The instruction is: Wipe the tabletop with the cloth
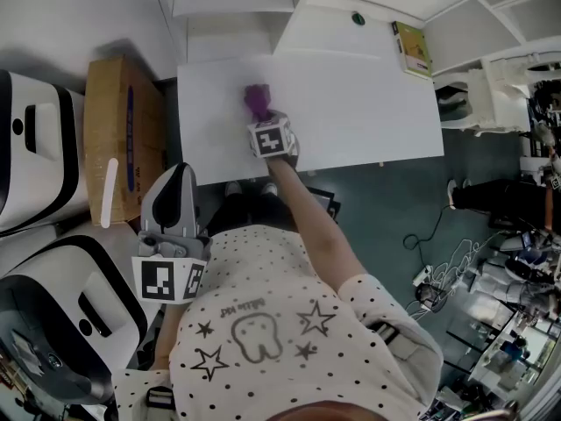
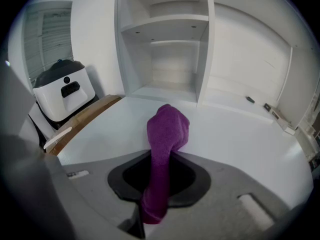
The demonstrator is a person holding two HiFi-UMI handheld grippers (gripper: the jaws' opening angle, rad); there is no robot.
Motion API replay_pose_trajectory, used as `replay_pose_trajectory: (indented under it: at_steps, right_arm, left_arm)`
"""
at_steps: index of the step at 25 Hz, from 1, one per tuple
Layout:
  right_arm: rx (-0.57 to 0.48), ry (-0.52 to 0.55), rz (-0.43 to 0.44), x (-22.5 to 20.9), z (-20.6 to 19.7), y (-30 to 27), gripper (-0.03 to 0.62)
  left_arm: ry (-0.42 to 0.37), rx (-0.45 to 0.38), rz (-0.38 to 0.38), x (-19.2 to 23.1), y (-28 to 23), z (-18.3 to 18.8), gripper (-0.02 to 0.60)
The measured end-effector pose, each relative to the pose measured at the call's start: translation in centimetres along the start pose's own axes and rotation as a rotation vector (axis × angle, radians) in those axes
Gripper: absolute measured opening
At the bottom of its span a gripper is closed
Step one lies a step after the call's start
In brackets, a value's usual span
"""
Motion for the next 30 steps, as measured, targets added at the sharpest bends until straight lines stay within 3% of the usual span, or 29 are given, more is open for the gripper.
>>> replay_pose_trajectory:
  at_steps: [14, 30]
  right_arm:
    - [0.030, -0.009, 0.111, 5.2, 0.1, -0.7, 0.061]
    - [0.034, 0.018, 0.147, 7.7, 0.8, -1.2, 0.061]
  left_arm:
    - [0.001, 0.001, -0.020, 0.0, -0.2, 0.1, -0.005]
    - [-0.025, 0.000, 0.019, 0.5, 0.6, 0.6, -0.005]
Point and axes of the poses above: the fingertips, and each gripper's own axes: y backward along the fingers, x to its left, z out of its top, the point moved 6 cm from there along y, backward along the fingers, and after that the axes turned 14 degrees about -x, right-handed, at the moved point
